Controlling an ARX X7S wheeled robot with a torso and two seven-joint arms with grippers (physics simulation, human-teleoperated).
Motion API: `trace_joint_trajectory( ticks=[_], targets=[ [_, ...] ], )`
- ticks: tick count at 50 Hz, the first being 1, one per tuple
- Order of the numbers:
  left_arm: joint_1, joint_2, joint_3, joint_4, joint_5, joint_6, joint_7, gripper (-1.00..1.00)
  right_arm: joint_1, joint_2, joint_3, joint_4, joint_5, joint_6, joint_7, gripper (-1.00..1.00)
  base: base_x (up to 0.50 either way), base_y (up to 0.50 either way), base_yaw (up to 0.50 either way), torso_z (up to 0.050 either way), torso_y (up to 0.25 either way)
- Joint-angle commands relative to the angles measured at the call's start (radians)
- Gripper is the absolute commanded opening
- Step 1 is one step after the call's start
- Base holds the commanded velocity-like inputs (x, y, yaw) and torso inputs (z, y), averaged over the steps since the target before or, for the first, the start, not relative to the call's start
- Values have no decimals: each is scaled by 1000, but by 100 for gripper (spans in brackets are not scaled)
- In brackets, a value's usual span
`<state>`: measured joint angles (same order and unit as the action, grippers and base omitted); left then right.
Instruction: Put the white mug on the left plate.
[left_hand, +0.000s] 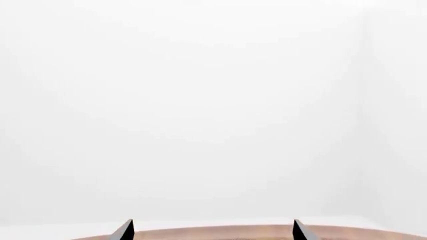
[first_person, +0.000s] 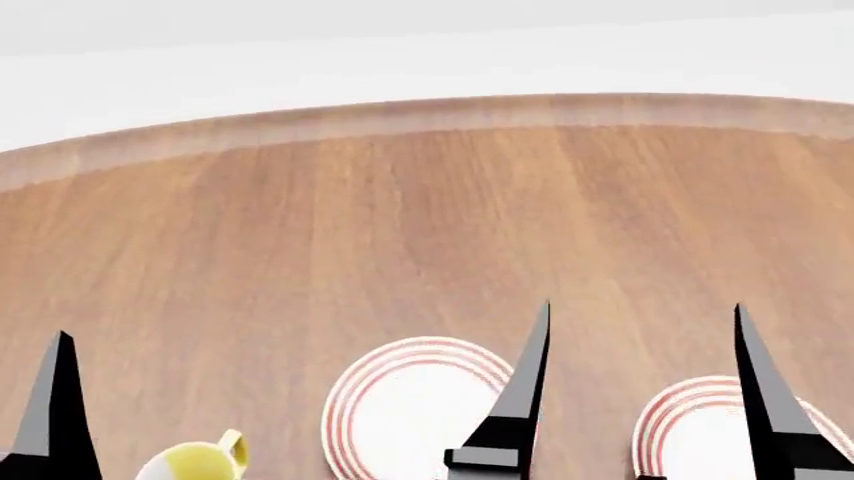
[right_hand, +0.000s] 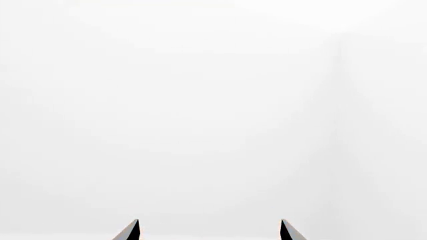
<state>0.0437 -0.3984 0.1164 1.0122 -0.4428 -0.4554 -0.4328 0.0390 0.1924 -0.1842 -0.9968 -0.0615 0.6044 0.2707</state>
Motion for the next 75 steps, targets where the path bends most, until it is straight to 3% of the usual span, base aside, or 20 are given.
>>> trace_joint_trajectory(
  ticks=[1,25,27,31,40,48,50,59,60,75],
  targets=[
    [1,-13,14,-4,0,11,-10,100,-6,2,8,-2,12,-8,8,100,0,0,-500,0,0],
    [-2,-37,40,-2,-6,19,-33,100,-8,13,16,-16,27,9,20,100,0,0,-500,0,0],
    [-5,-40,40,1,-23,9,-36,100,1,17,8,-21,21,25,20,100,0,0,-500,0,0],
    [-17,-48,6,-12,-248,-41,-14,100,20,26,-4,-40,12,68,12,100,0,0,-60,0,0],
    [6,-71,86,-21,-282,-25,75,100,11,-13,31,-50,-23,66,-40,100,0,0,0,0,0],
    [98,-73,183,-74,-136,109,204,100,3,-120,58,-49,-132,63,-178,100,0,0,0,0,0],
    [135,-83,240,-97,-26,176,258,100,1,-139,65,-49,-152,61,-203,100,0,0,0,0,0],
    [189,-91,275,-195,20,267,323,100,3,-175,71,-47,-194,59,-252,100,0,0,0,0,0],
    [212,-71,263,-238,19,356,349,100,3,-173,68,-46,-192,60,-249,100,0,0,0,0,0],
    [258,-86,342,-368,115,369,391,100,5,-152,64,-40,-171,64,-226,100,0,0,0,0,0]
  ],
)
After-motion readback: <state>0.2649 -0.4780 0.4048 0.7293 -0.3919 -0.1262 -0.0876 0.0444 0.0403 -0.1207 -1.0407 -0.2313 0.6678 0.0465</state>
